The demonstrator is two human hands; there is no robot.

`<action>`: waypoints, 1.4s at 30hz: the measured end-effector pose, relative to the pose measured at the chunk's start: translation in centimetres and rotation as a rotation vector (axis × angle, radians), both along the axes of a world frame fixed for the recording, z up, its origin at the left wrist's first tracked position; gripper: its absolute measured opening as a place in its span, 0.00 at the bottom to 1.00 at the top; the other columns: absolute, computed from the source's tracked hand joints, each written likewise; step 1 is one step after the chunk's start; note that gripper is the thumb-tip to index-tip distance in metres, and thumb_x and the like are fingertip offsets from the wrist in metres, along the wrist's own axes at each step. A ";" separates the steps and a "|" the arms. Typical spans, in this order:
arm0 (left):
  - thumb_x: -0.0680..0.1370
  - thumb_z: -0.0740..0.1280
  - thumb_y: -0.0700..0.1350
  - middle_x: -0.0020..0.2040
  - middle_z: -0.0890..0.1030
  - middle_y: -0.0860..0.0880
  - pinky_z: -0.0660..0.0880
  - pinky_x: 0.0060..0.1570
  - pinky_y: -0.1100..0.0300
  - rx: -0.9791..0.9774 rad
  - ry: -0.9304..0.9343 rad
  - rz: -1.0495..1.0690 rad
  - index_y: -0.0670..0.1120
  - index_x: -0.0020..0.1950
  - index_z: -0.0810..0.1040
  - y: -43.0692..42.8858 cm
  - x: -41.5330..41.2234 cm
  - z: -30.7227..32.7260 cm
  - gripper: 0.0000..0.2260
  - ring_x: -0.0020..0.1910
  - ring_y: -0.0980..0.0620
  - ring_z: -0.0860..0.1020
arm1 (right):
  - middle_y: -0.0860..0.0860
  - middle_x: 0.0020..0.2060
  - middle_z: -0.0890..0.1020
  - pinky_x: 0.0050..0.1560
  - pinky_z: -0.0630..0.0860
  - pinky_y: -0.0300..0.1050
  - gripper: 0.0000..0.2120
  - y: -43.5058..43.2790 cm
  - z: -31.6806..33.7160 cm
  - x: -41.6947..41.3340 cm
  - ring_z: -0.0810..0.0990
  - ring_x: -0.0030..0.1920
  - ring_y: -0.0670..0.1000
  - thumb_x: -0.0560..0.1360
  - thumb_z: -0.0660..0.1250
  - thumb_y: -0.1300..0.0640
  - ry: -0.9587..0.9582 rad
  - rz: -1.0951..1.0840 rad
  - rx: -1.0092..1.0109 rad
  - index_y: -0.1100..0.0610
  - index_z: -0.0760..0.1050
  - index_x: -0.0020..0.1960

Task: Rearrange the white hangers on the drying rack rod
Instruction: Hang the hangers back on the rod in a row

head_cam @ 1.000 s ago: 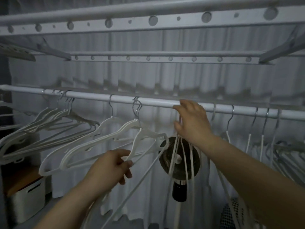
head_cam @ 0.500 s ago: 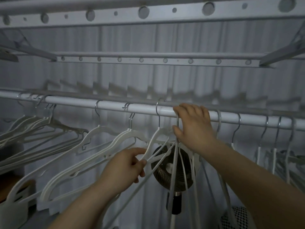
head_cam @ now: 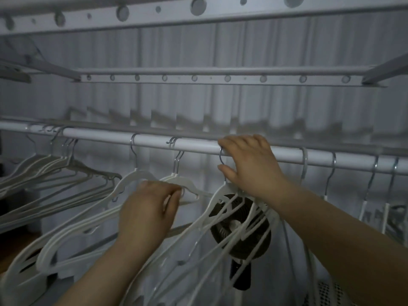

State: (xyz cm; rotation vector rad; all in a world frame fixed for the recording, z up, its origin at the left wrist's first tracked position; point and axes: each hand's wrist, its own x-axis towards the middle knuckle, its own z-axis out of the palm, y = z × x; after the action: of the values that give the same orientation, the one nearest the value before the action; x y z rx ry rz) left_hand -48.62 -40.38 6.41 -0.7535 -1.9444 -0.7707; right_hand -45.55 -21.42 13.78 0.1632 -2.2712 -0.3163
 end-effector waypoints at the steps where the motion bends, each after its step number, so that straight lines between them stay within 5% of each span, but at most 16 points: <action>1: 0.71 0.58 0.48 0.36 0.83 0.44 0.76 0.36 0.53 -0.031 0.054 0.083 0.42 0.41 0.83 -0.6 -0.4 0.1 0.15 0.36 0.43 0.81 | 0.48 0.69 0.67 0.65 0.47 0.44 0.25 -0.1 0.1 -0.2 0.63 0.68 0.51 0.75 0.59 0.47 -0.006 -0.003 0.008 0.51 0.60 0.71; 4: 0.66 0.72 0.39 0.42 0.83 0.38 0.77 0.38 0.44 -0.120 -0.010 0.316 0.38 0.46 0.82 -2.2 -1.7 0.0 0.10 0.39 0.36 0.81 | 0.49 0.65 0.71 0.60 0.53 0.44 0.22 -0.2 0.2 -0.6 0.67 0.64 0.53 0.75 0.59 0.50 0.009 -0.004 0.000 0.51 0.63 0.68; 7: 0.58 0.78 0.36 0.39 0.83 0.38 0.76 0.34 0.46 -0.241 -0.175 0.404 0.38 0.43 0.82 -3.3 -2.5 -1.0 0.15 0.35 0.35 0.80 | 0.51 0.62 0.73 0.59 0.57 0.45 0.20 -0.2 0.2 -0.8 0.69 0.62 0.54 0.75 0.60 0.51 0.028 -0.011 -0.015 0.53 0.66 0.66; 11: 0.69 0.71 0.40 0.42 0.84 0.41 0.73 0.41 0.52 -0.202 -0.296 0.421 0.44 0.46 0.82 -4.2 -3.0 -1.4 0.07 0.42 0.38 0.81 | 0.52 0.59 0.75 0.57 0.57 0.44 0.18 0.0 0.1 -0.7 0.71 0.59 0.55 0.74 0.61 0.53 0.060 -0.005 -0.032 0.55 0.69 0.63; 19: 0.74 0.66 0.40 0.47 0.82 0.44 0.73 0.44 0.52 -0.164 -0.241 0.331 0.45 0.49 0.82 -4.8 -2.3 -1.6 0.07 0.49 0.42 0.78 | 0.53 0.55 0.77 0.51 0.57 0.43 0.16 0.3 0.2 -0.3 0.72 0.55 0.55 0.74 0.62 0.53 0.068 -0.016 -0.055 0.56 0.71 0.60; 23: 0.67 0.72 0.34 0.40 0.82 0.39 0.74 0.35 0.47 -0.170 -0.157 0.342 0.39 0.42 0.84 -5.2 -1.8 -1.0 0.05 0.40 0.36 0.78 | 0.53 0.55 0.77 0.51 0.56 0.43 0.16 0.6 0.2 0.1 0.72 0.55 0.56 0.74 0.62 0.53 0.060 -0.031 -0.060 0.56 0.71 0.60; 30: 0.77 0.60 0.46 0.48 0.81 0.48 0.70 0.39 0.57 -0.197 -0.223 0.379 0.50 0.49 0.79 -3.9 -1.9 -0.1 0.09 0.47 0.45 0.78 | 0.53 0.54 0.78 0.54 0.56 0.43 0.16 1.1 0.3 1.0 0.73 0.56 0.56 0.73 0.64 0.53 0.072 -0.044 -0.057 0.57 0.72 0.60; 38: 0.76 0.60 0.47 0.47 0.82 0.48 0.67 0.39 0.58 -0.180 -0.220 0.239 0.49 0.48 0.79 -0.3 -3.1 0.1 0.09 0.47 0.46 0.78 | 0.51 0.58 0.76 0.65 0.48 0.45 0.17 1.2 0.6 2.1 0.69 0.62 0.53 0.74 0.63 0.53 0.022 -0.045 -0.024 0.55 0.71 0.61; 42: 0.76 0.61 0.46 0.47 0.83 0.47 0.70 0.42 0.58 -0.153 -0.292 0.186 0.48 0.49 0.80 0.3 -3.0 -1.0 0.09 0.47 0.46 0.79 | 0.55 0.47 0.82 0.64 0.63 0.54 0.14 0.3 -0.1 3.5 0.78 0.54 0.58 0.68 0.67 0.56 0.085 0.046 0.046 0.61 0.78 0.52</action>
State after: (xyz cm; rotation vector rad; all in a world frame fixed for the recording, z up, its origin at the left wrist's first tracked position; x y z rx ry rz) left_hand -51.63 -40.12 5.45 -0.5617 -2.3209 -0.6522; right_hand -42.04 -21.17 13.66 0.2209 -2.1741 -0.3447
